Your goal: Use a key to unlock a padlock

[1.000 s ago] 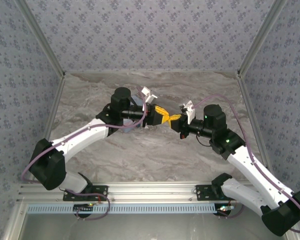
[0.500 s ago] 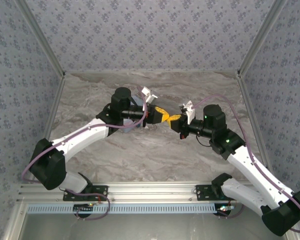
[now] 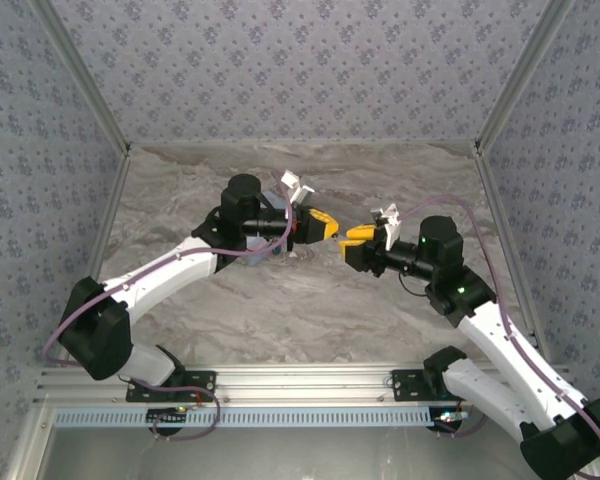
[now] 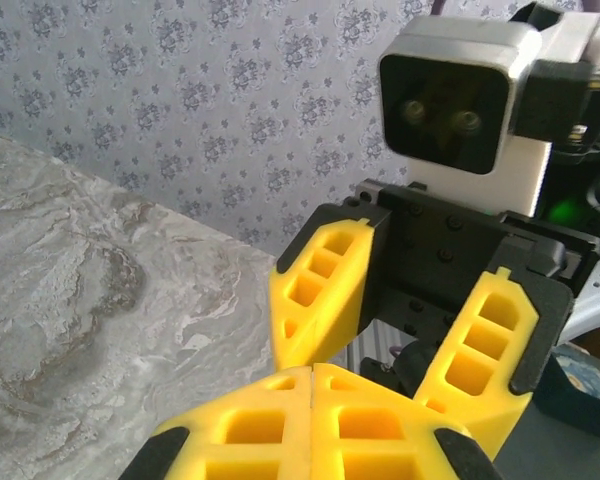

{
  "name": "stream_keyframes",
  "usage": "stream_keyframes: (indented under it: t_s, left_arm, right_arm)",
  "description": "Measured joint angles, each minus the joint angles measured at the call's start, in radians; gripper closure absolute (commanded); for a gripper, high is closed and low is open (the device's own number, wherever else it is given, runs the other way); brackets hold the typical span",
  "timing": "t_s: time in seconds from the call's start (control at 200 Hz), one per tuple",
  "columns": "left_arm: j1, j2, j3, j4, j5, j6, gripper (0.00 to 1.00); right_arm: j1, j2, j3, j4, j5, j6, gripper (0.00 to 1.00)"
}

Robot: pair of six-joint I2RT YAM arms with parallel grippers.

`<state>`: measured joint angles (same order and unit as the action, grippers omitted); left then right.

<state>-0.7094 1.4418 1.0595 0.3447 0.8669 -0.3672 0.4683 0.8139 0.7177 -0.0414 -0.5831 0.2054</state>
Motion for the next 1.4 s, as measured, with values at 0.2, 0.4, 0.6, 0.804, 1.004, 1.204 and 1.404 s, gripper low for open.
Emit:
stream_keyframes:
  t_s: [0.2,0.4,0.6,0.804,1.004,1.204,1.404]
  left_arm:
    - [0.000,0.000,0.000,0.014,-0.003,-0.011,1.00]
    - [0.000,-0.003,-0.003,0.021,-0.006,-0.011,1.00]
    - [0.000,-0.008,-0.003,0.025,-0.022,-0.012,1.00]
    - [0.000,-0.013,-0.004,0.026,-0.030,-0.011,1.00]
    - [0.000,-0.014,-0.004,0.026,-0.030,-0.011,1.00]
    - [0.000,-0.015,-0.004,0.025,-0.031,-0.011,1.00]
    - [0.000,-0.020,-0.004,0.003,-0.075,0.001,0.48]
  right_arm:
    - [-0.002,0.037,-0.043,0.145,-0.045,0.092,0.54]
    - [-0.001,0.070,-0.045,0.222,-0.064,0.138,0.61]
    - [0.001,0.077,-0.046,0.233,-0.069,0.147,0.68]
    - [0.002,0.076,-0.049,0.233,-0.069,0.151,0.80]
    - [0.002,0.077,-0.049,0.232,-0.068,0.153,0.91]
    - [0.002,0.077,-0.049,0.231,-0.067,0.153,1.00]
    - [0.002,0.076,-0.045,0.172,-0.038,0.128,1.00]
